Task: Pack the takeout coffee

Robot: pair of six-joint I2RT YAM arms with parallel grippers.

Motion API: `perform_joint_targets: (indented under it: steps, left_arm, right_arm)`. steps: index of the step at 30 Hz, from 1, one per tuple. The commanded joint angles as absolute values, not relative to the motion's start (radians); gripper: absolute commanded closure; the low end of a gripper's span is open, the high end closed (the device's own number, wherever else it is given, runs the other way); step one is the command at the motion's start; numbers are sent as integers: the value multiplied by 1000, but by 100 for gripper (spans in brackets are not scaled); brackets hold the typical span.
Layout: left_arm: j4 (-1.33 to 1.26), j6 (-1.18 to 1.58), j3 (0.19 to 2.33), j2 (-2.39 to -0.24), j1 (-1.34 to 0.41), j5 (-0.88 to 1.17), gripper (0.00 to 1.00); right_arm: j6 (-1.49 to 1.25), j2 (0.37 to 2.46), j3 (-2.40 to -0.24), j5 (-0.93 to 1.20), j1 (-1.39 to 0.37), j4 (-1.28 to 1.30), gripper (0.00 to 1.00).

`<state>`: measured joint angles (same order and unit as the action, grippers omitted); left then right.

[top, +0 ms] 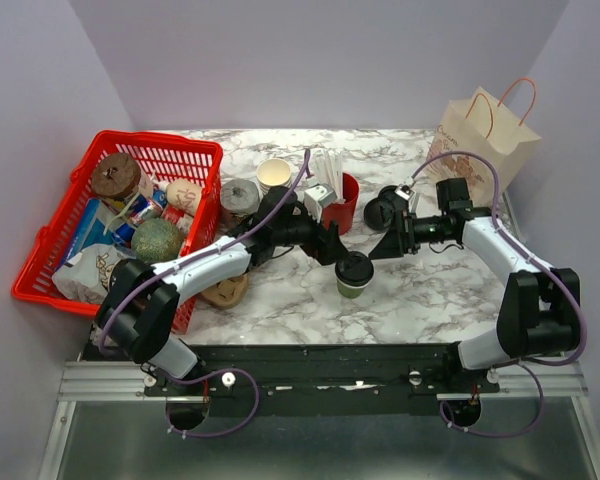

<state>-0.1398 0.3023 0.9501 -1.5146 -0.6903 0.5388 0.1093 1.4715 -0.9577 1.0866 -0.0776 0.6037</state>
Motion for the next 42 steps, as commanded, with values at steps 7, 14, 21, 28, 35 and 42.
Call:
perform_joint_targets:
  steps: [7, 14, 21, 28, 35, 42]
  left_arm:
    - [-236, 374, 920, -1569, -686, 592, 11]
    - [-247, 365, 897, -1577, -687, 588, 12]
    - [-253, 356, 890, -1582, -692, 592, 12]
    - [-245, 341, 890, -1582, -701, 597, 12]
    - [-235, 322, 893, -1583, -709, 601, 12]
    - [-233, 314, 893, -1580, -718, 604, 13]
  right_arm:
    - [-29, 1488, -876, 1074, -100, 511, 10]
    - [-48, 1497, -868, 1078, -107, 503, 11]
    - [-75, 1522, -856, 1040, -130, 477, 13]
    - [-74, 1534, -861, 1012, -135, 480, 16]
    - [-63, 1529, -850, 989, -137, 497, 18]
    - [-55, 1516, -842, 983, -135, 506, 19]
